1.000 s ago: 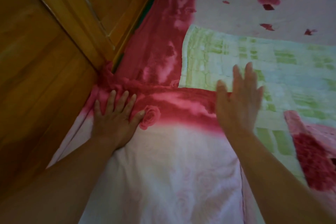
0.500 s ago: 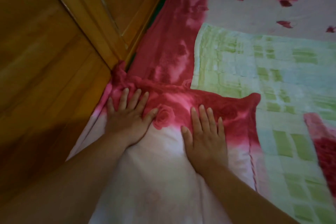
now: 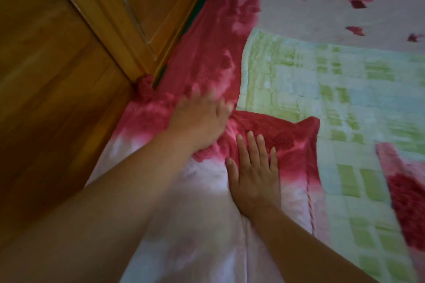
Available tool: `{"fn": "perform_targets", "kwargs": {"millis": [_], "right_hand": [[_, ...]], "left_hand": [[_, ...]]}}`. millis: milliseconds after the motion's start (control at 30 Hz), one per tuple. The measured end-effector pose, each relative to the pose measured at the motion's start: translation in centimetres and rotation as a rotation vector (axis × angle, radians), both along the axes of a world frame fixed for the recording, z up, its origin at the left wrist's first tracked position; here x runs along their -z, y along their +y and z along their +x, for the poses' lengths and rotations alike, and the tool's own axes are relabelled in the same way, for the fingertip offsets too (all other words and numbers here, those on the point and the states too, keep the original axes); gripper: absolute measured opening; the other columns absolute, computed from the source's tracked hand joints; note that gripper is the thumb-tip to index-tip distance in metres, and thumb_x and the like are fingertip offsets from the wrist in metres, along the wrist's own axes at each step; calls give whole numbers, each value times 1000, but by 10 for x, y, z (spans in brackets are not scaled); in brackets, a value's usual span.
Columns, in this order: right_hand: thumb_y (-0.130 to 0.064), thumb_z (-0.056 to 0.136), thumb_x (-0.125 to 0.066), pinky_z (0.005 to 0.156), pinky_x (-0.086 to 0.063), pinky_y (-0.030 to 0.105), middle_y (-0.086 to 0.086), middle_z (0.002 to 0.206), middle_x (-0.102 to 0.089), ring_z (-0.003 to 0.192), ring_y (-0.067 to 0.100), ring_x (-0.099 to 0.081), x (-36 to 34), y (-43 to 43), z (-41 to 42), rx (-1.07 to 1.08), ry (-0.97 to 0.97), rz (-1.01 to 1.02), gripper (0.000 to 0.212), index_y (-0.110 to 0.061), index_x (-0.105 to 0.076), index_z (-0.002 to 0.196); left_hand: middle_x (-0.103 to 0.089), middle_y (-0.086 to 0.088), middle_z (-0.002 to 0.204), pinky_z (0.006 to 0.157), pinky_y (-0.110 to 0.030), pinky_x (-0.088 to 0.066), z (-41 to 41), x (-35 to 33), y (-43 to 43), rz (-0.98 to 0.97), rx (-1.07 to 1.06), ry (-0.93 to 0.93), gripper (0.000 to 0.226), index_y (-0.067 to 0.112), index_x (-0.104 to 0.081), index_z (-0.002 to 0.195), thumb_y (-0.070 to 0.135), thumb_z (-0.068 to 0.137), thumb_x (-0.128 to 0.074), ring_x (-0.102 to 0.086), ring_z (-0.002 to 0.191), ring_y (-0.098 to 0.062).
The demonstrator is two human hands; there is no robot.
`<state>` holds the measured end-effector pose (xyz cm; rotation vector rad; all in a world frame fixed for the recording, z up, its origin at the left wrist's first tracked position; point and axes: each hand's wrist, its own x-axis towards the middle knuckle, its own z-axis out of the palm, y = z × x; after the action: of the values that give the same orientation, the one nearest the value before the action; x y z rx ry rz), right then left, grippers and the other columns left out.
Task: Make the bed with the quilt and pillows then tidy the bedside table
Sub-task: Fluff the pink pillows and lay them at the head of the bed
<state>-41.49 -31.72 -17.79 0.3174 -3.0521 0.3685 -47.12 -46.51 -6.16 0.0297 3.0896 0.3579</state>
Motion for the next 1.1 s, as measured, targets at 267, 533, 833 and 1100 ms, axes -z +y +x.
{"fn": "perform_targets", "kwargs": {"millis": [267, 533, 833, 1100], "right_hand": [[-54, 96, -2, 116, -3, 48, 3, 160, -16, 148, 24, -9, -2, 0, -1, -3, 2, -5, 67, -23, -22, 152], [-58, 90, 2, 118, 9, 46, -1, 161, 3, 148, 19, 10, -5, -2, -4, -9, -48, -23, 71, -27, -5, 154], [-63, 92, -2, 117, 15, 43, -5, 158, 19, 147, 18, 18, -59, 5, 15, 63, -72, -200, 66, -36, 3, 151], [-62, 94, -8, 118, 11, 47, 2, 160, 15, 147, 21, 14, -87, 3, 62, -17, -64, -152, 68, -28, -1, 153]], "left_hand": [[-36, 0, 152, 114, -42, -20, 11, 32, -11, 44, -1, -153, 56, 24, -45, 139, 49, 99, -15, -27, 143, -22], [-13, 2, 161, 119, -48, 3, 40, 74, -44, -187, -181, -173, 71, 24, -21, 153, 59, 94, -3, -4, 149, -18], [1, 2, 162, 115, -50, 12, 103, 0, -38, -173, -194, 315, 68, 29, -15, 153, 63, 93, -11, 8, 149, -25], [-1, 1, 162, 117, -53, 6, 136, -2, -43, -118, -234, 108, 65, 28, -16, 153, 58, 96, -15, 6, 149, -25]]}}
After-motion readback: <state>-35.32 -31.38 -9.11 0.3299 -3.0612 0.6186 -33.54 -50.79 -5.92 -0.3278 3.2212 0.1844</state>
